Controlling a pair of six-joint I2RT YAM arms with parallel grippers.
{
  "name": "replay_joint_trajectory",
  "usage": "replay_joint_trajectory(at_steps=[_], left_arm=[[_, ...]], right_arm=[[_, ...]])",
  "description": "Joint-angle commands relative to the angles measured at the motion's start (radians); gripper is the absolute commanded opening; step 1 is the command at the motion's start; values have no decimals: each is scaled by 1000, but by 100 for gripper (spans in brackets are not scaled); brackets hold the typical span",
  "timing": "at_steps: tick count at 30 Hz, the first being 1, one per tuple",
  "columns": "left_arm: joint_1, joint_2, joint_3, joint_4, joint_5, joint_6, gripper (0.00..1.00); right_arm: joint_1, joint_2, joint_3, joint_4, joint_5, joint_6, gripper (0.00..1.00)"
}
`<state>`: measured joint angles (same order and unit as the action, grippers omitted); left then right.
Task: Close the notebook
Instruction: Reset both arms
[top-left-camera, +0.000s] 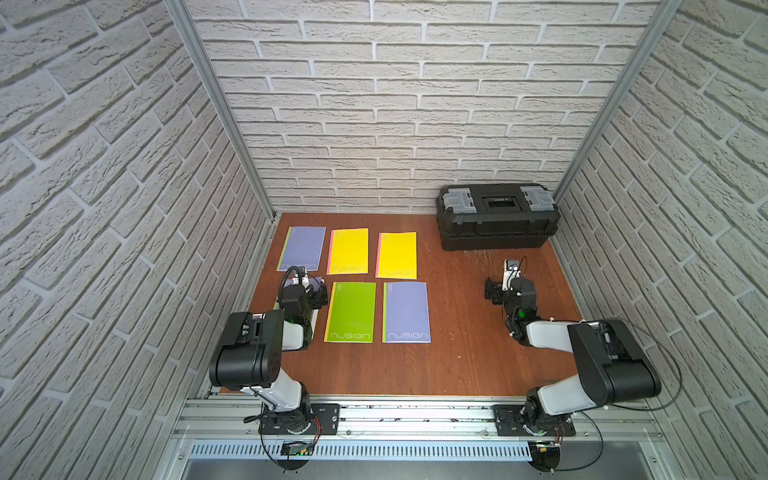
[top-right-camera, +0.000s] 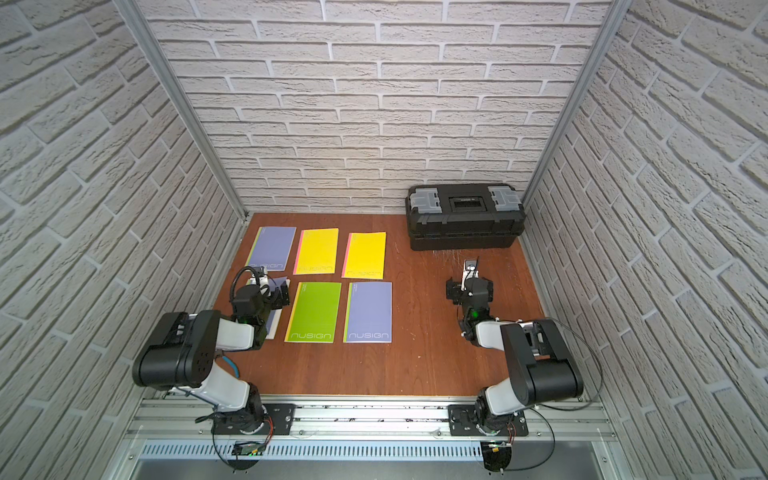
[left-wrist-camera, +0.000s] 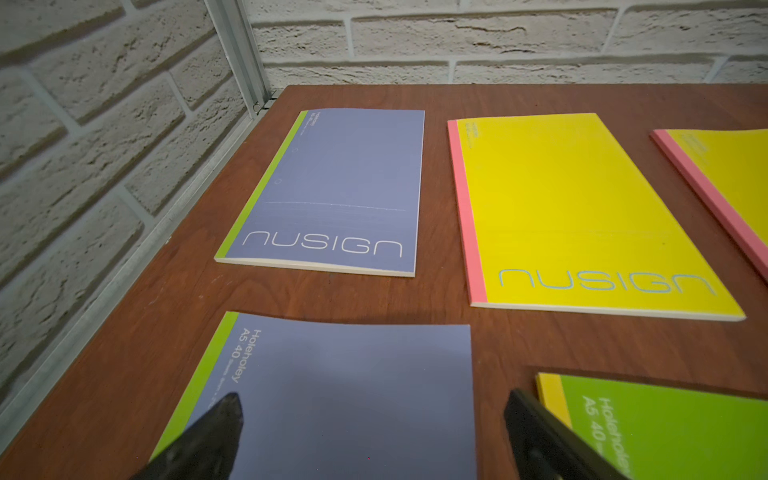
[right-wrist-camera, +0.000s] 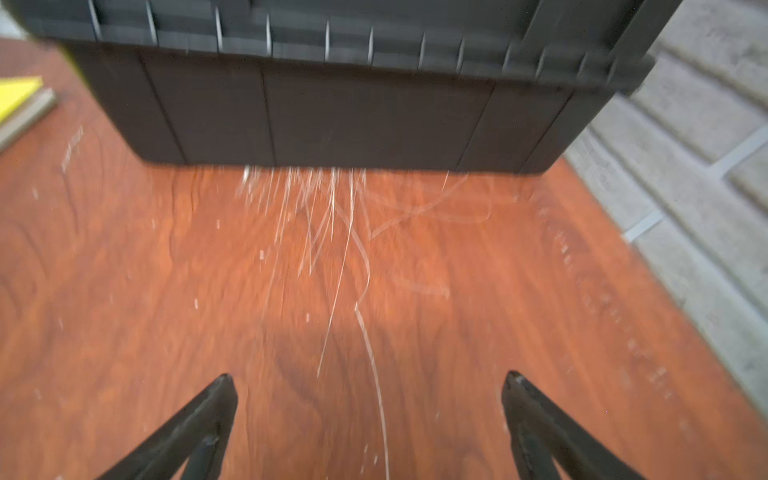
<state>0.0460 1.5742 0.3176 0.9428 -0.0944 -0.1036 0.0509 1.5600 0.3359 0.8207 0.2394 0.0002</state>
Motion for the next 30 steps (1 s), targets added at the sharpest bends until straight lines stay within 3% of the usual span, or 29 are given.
replay_joint_trajectory(at_steps=[1,5,30], left_arm=[[5,2,37,44,41,36,98],[15,0,51,12,62,29,98],[28,-1,64,-14,67,11,98]], right_arm=[[-17,-17,-7,189,-21,0,99],[-22,-12,30,124,-15,11,99],[-18,-1,19,167,-49,-6,99]])
